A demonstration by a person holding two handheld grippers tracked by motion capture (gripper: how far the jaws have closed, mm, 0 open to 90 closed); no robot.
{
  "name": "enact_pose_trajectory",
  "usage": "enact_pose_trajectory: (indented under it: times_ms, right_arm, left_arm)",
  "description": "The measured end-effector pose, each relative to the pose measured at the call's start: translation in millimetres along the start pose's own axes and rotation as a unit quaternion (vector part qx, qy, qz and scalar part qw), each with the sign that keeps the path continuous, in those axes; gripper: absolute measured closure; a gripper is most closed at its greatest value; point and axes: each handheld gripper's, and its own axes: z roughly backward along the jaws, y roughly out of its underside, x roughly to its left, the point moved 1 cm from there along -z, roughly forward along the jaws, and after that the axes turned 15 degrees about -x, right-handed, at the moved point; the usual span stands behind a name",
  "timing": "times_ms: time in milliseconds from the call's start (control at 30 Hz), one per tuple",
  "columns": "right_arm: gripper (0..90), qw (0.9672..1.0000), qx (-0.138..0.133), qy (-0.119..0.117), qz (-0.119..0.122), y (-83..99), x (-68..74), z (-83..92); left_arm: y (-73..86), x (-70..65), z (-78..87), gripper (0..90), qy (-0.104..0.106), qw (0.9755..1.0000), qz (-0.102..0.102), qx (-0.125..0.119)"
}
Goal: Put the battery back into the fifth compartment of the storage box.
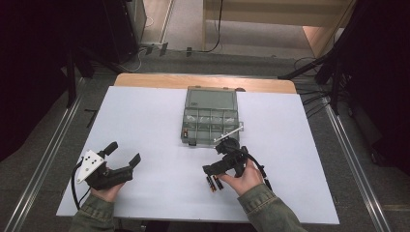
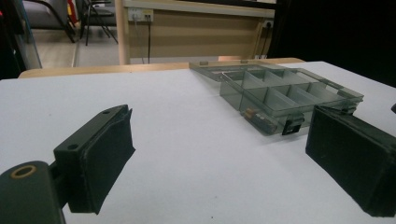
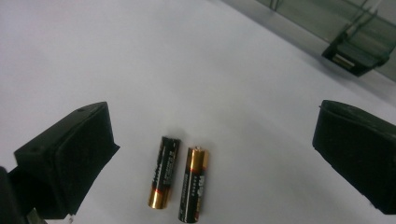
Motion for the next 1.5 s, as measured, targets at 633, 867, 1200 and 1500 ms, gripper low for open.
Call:
enact_pose_trajectory:
  times_ms: [633,867,1200,1500]
  right_arm:
    - [8.7,0.9993,0.034,0.007,0.012,26.9,-5.4,-10.3]
    - [19.9,0.9986,0.048,0.006,0.022,30.9,-3.0,-8.2]
    - [43.6,0.9971,0.066,0.002,0.038,33.8,0.8,-8.7]
    - [59.2,0.9958,0.077,0.009,0.049,35.6,2.2,-9.6]
  left_arm:
    - [0.0,-0.1,0.1,7.6,0.002,1.0000,0.002,0.001]
    - [0.1,-0.2,-0.1,7.6,0.001,1.0000,0.001,0.002]
    - [0.0,0.3,0.2,7.6,0.000,1.0000,0.003,0.001]
    - [0.1,0.6,0.1,7.6,0.000,1.0000,0.003,0.002]
